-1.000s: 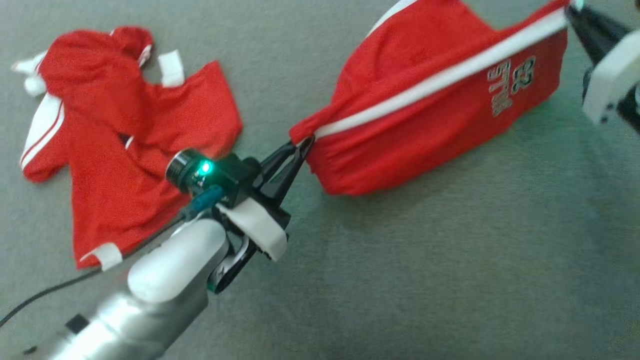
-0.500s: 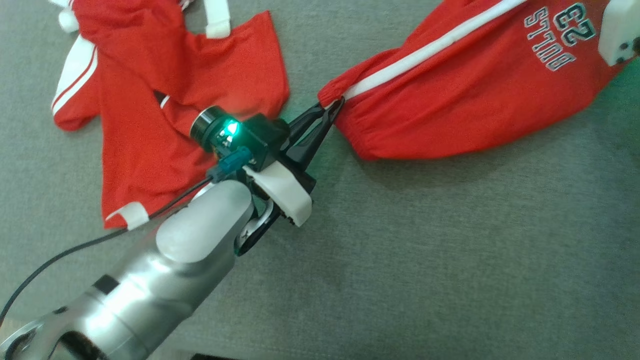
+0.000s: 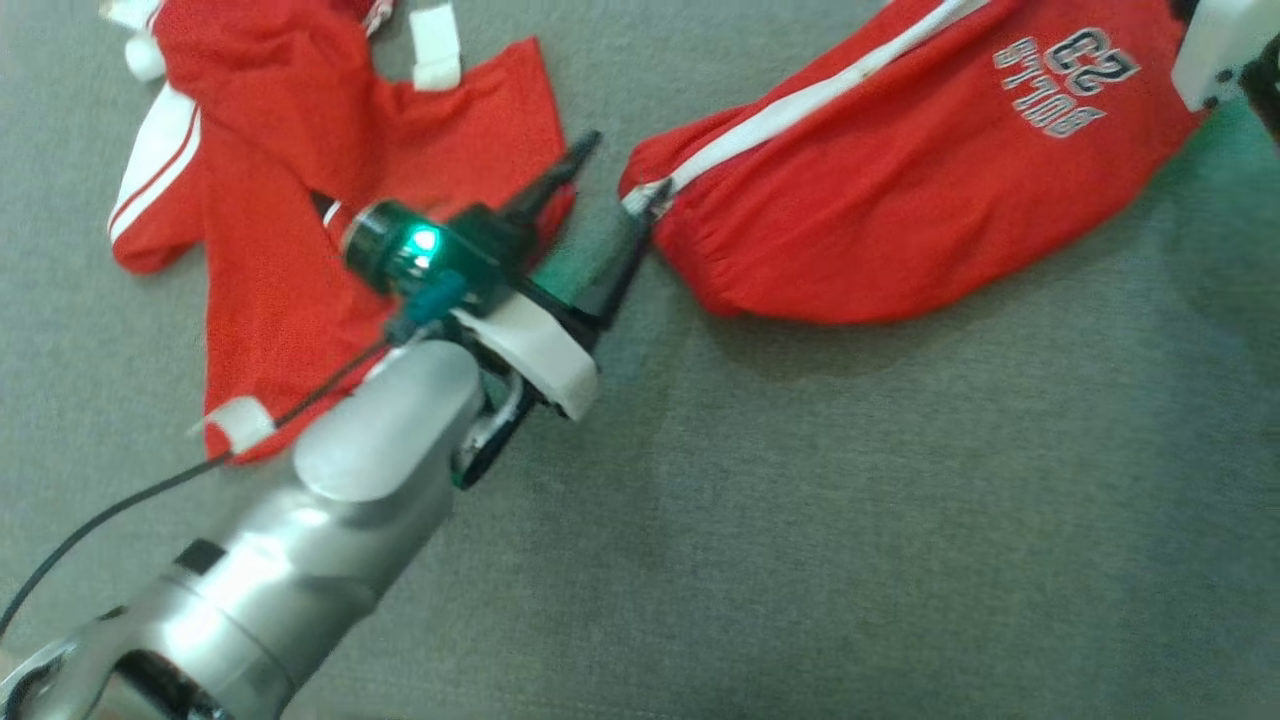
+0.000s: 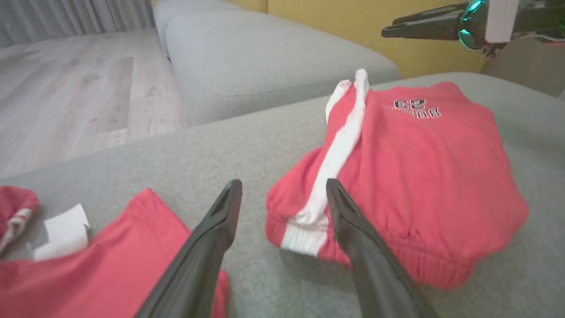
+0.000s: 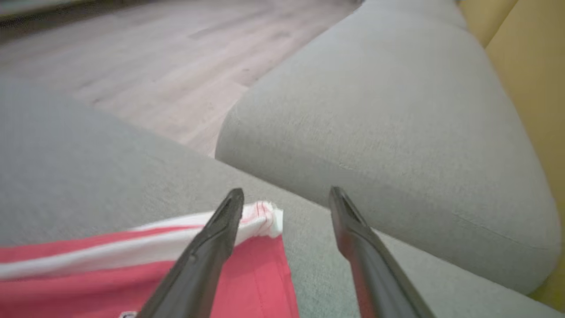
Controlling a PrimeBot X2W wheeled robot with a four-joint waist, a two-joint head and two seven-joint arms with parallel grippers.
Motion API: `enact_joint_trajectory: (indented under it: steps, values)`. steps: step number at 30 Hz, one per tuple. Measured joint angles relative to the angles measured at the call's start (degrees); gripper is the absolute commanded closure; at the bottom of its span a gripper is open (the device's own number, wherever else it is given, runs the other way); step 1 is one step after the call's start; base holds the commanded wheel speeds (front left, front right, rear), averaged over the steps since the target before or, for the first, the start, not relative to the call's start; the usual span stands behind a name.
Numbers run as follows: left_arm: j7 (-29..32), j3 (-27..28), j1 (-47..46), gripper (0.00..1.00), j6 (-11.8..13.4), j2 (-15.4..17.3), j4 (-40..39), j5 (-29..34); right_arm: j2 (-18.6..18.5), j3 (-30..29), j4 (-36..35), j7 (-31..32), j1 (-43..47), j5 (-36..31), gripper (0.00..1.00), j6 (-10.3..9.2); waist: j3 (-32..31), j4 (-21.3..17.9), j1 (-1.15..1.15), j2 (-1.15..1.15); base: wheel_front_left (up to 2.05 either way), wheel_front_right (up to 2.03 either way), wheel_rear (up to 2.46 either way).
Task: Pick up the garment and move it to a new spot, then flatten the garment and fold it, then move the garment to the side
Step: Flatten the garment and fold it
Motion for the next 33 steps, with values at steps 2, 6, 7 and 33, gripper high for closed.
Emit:
enact_joint_trajectory:
  steps: [2, 6, 7, 33]
  values:
    - [-0.6, 2.0, 0.4, 0.00, 1.1, 0.6, -0.3, -0.7, 0.8, -1.3, 0.9, -3.1, 0.1, 1.5, 0.00, 0.00, -1.4, -0.8, 0.00, 0.00, 0.00, 0.00, 0.00]
    - [-1.0, 7.4, 3.4, 0.00, 3.8, 2.1, -2.9, -1.6, 2.3, -3.1, 1.4, -9.3, 1.4, 3.0, 0.00, 0.00, -4.6, -2.6, -0.01, 0.00, 0.00, 0.00, 0.00]
    - [-1.1, 9.4, 4.8, 0.00, 4.6, 2.4, -4.3, -1.6, 2.8, -3.5, 1.3, -10.6, 2.3, 3.3, 0.00, 0.00, -5.5, -3.1, -0.01, 0.00, 0.00, 0.00, 0.00]
    - [-1.4, 37.9, 43.2, 0.00, 0.5, -4.2, -17.9, 14.1, 25.7, -40.8, -23.1, -14.0, 55.0, -19.9, 0.00, -0.01, -24.4, -14.4, -0.01, 0.01, 0.00, 0.00, 0.00]
